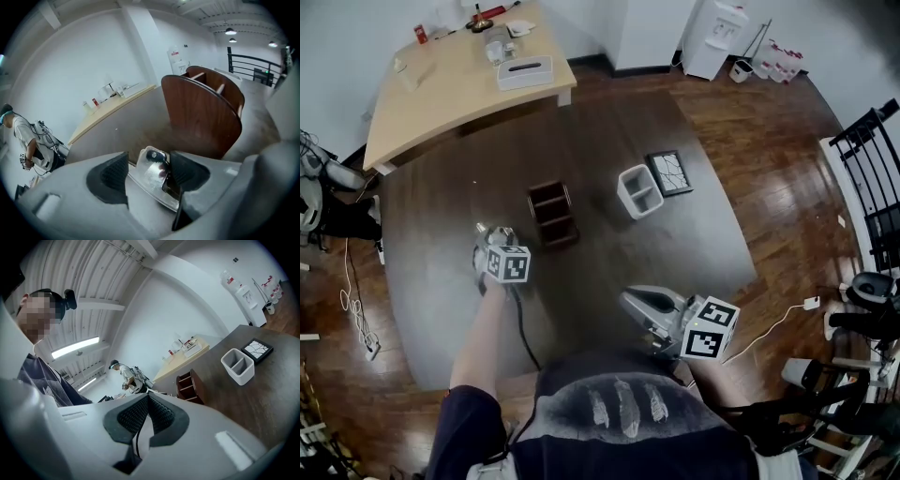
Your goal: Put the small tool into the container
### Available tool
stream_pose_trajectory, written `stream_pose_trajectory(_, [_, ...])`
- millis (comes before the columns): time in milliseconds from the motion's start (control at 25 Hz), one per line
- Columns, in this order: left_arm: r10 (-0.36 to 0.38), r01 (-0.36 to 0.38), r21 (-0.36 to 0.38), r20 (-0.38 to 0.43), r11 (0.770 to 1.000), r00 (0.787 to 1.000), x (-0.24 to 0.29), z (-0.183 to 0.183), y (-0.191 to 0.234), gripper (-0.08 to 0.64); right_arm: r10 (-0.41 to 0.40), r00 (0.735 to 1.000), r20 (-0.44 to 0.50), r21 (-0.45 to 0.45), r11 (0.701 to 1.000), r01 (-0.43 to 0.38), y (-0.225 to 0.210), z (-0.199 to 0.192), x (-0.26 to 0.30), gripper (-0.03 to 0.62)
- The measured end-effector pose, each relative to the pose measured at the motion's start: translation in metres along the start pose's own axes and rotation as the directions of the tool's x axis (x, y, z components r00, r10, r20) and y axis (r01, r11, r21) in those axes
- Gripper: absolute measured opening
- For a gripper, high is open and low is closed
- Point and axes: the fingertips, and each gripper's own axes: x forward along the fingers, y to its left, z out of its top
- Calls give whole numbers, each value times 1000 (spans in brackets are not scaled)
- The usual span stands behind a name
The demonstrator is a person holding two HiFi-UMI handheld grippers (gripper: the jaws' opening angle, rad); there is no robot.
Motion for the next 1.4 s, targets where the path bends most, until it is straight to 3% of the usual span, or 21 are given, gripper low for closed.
stream_pose_trajectory(240, [-45, 44, -55, -19, 998, 999, 8, -8, -3, 240, -17, 1000, 6, 15, 1000, 17, -5, -1, -3, 2])
stream_pose_trajectory(320, [-51, 49, -53, -21, 997, 999, 8, -8, -3, 184, -18, 1000, 2, 17, 1000, 18, -5, -3, -3, 2])
stream_pose_trajectory(560, [-66, 66, -47, -12, 997, 998, 4, -12, 0, 144, -21, 1000, 4, 17, 1000, 21, -3, -5, -3, 0])
stream_pose_trajectory(760, [-77, 80, -82, 40, 993, 996, -7, -10, 9, 81, -18, 1000, 4, 15, 1000, 18, -2, -5, -4, 2])
stream_pose_trajectory(1120, [-114, 129, -165, 98, 978, 989, -37, -11, 17, 29, -4, 1000, 3, 16, 1000, 4, 2, -7, -4, 0])
stream_pose_trajectory(1280, [-129, 160, -246, 138, 956, 982, -54, -7, 16, 29, -5, 1000, -8, 7, 1000, 5, 3, -9, -3, 0])
stream_pose_trajectory(1400, [-152, 215, -331, 206, 919, 967, -75, 2, 17, 29, -4, 1000, -13, 3, 1000, 4, 5, -9, -3, 2])
